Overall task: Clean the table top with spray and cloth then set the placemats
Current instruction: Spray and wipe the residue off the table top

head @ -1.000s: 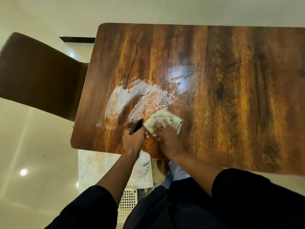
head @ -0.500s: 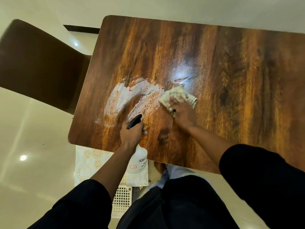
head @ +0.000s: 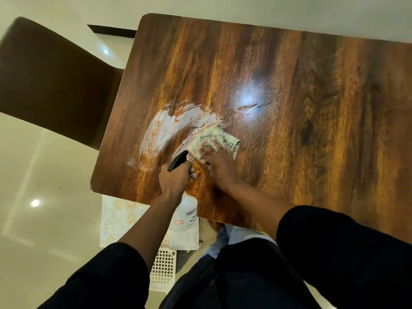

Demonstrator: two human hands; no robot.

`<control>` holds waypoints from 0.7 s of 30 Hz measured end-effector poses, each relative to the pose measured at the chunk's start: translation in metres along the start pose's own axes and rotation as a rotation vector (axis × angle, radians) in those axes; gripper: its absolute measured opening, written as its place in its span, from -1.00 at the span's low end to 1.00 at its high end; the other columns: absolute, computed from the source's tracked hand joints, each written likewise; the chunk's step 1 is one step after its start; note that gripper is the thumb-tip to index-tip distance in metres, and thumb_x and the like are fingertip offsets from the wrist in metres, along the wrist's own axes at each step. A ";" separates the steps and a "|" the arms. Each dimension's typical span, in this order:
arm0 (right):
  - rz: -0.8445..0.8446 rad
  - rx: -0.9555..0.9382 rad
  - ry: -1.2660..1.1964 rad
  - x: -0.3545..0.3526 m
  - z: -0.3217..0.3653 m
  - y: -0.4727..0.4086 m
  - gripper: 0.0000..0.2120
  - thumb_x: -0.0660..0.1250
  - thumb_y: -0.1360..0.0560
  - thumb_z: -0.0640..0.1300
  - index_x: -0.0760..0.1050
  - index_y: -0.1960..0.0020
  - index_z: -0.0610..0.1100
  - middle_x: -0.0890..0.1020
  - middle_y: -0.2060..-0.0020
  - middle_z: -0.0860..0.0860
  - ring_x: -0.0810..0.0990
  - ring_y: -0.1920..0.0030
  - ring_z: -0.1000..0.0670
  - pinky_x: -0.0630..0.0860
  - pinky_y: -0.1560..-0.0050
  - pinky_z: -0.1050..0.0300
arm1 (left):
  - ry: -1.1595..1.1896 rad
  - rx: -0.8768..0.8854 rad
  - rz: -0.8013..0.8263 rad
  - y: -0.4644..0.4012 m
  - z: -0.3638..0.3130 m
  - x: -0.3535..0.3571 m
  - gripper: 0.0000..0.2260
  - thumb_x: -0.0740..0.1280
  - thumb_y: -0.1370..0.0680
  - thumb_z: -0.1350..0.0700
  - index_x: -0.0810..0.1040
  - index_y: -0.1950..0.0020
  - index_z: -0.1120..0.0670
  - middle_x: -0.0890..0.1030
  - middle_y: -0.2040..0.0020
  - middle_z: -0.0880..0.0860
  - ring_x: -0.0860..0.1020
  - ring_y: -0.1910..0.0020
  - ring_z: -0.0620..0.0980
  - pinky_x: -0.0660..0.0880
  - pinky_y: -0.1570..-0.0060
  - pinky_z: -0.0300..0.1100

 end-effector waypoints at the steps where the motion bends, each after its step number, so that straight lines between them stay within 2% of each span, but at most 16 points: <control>1: 0.037 -0.059 -0.009 0.009 0.008 0.003 -0.46 0.29 -0.60 -0.10 0.32 -0.55 0.10 0.23 -0.59 0.12 -0.02 -0.64 -0.03 -0.16 -0.60 -0.08 | 0.002 -0.005 -0.003 -0.001 0.000 0.000 -0.91 0.44 -0.57 0.14 0.74 0.07 0.10 0.72 0.30 0.08 0.68 0.31 -0.02 0.45 0.34 -0.19; 3: 0.069 -0.121 -0.014 0.007 0.009 0.003 -0.40 0.36 -0.57 -0.17 0.30 -0.57 0.07 0.25 -0.59 0.11 -0.01 -0.64 -0.01 -0.16 -0.60 -0.07 | -0.005 -0.013 -0.003 -0.004 -0.002 0.002 -0.88 0.44 -0.58 0.13 0.74 0.09 0.13 0.73 0.29 0.09 0.69 0.31 -0.02 0.45 0.34 -0.20; 6: 0.108 -0.150 0.025 -0.017 -0.012 -0.014 -0.49 0.25 -0.59 0.11 0.34 -0.53 0.12 0.26 -0.56 0.13 0.04 -0.62 0.02 -0.11 -0.62 -0.15 | -0.029 -0.022 0.014 -0.011 -0.004 0.005 -0.85 0.43 -0.59 0.11 0.73 0.11 0.16 0.74 0.25 0.12 0.68 0.31 -0.03 0.46 0.35 -0.20; 8: 0.080 -0.027 0.023 -0.040 -0.045 -0.031 -0.49 0.30 -0.61 -0.01 0.30 -0.53 0.19 0.14 -0.54 0.19 0.02 -0.60 0.03 -0.12 -0.60 -0.18 | -0.025 -0.021 0.022 -0.017 -0.006 0.007 -0.85 0.43 -0.60 0.11 0.73 0.01 0.19 0.74 0.23 0.12 0.69 0.30 -0.03 0.46 0.37 -0.21; 10: -0.037 0.125 0.022 -0.072 -0.083 -0.046 -0.40 0.34 -0.59 -0.15 0.27 -0.53 0.24 0.11 -0.54 0.21 0.05 -0.62 -0.04 0.01 -0.60 -0.26 | -0.013 -0.019 0.014 -0.020 -0.010 0.008 -0.86 0.43 -0.60 0.12 0.73 -0.03 0.17 0.74 0.22 0.10 0.70 0.28 -0.01 0.46 0.38 -0.21; 14: -0.211 0.344 0.057 -0.120 -0.141 -0.068 -0.32 0.25 -0.58 -0.35 0.24 -0.59 0.12 0.18 -0.59 0.14 0.02 -0.64 -0.08 -0.03 -0.61 -0.22 | -0.012 -0.021 0.000 -0.023 -0.016 0.009 -0.86 0.43 -0.61 0.12 0.72 0.10 0.14 0.74 0.25 0.12 0.67 0.29 0.00 0.46 0.35 -0.19; 18: -0.291 0.482 0.059 -0.119 -0.142 -0.079 -0.31 0.28 -0.57 -0.33 0.23 -0.61 0.08 0.21 -0.60 0.10 -0.01 -0.64 -0.08 -0.11 -0.61 -0.14 | -0.005 -0.054 -0.013 -0.029 -0.015 0.009 -0.83 0.44 -0.59 0.08 0.71 0.16 0.11 0.75 0.25 0.12 0.66 0.28 0.00 0.46 0.32 -0.18; 21: -0.230 0.399 0.026 -0.094 -0.104 -0.084 -0.30 0.33 -0.56 -0.29 0.23 -0.59 0.13 0.21 -0.60 0.12 -0.03 -0.65 -0.08 -0.15 -0.63 -0.15 | 0.001 -0.042 -0.022 -0.031 -0.018 0.011 -0.83 0.43 -0.60 0.10 0.70 0.18 0.10 0.74 0.25 0.11 0.67 0.27 0.00 0.46 0.30 -0.20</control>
Point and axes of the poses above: each hand's wrist, its own y-axis away from the middle knuckle, its own x-axis out of the palm, z = x × y, the point moved 8 cm from there along -y, towards the middle knuckle
